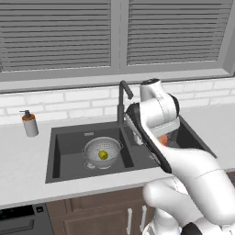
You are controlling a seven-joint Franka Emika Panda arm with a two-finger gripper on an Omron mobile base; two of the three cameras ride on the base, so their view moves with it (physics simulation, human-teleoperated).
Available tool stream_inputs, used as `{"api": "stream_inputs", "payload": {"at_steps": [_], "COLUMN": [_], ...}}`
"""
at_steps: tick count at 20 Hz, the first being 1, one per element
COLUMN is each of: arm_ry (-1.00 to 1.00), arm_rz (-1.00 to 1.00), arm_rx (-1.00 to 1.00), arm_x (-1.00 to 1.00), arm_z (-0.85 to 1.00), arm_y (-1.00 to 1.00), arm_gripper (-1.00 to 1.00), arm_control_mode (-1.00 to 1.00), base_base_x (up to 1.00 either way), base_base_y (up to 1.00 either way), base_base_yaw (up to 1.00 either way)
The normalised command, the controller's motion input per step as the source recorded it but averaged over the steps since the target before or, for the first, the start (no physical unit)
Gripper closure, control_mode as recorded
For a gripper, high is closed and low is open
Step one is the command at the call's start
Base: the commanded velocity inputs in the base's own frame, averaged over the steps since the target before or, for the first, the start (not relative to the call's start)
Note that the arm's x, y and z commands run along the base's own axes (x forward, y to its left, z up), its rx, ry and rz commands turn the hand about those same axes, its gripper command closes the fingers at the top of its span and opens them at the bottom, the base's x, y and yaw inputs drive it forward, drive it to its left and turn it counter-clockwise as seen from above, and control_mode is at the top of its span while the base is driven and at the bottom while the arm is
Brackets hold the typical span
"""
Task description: Put the colander in the sink, put the pear, peach in the colander, and turn on the sink faucet and pour water over the colander.
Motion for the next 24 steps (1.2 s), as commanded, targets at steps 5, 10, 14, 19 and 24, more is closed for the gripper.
{"api": "stream_inputs", "payload": {"at_steps": [5, 10, 14, 19, 24], "arm_ry": [-0.03, -0.05, -0.04, 0.0, 0.0], "arm_rz": [0.04, 0.01, 0.0, 0.0, 0.0], "arm_rx": [-0.02, 0.0, 0.0, 0.0, -0.01], "arm_x": [0.0, 0.19, 0.55, 0.83, 0.8], "arm_z": [0.0, 0.0, -0.02, -0.28, -0.62], "arm_y": [1.0, 1.0, 1.0, 0.65, 0.29], "arm_gripper": [1.0, 1.0, 1.0, 1.0, 1.0], "arm_control_mode": [-1.0, -1.0, -1.0, -1.0, -1.0], "base_base_x": [0.0, 0.0, 0.0, 0.0, 0.0], "base_base_y": [0.0, 0.0, 0.0, 0.0, 0.0], "base_base_yaw": [0.0, 0.0, 0.0, 0.0, 0.0]}}
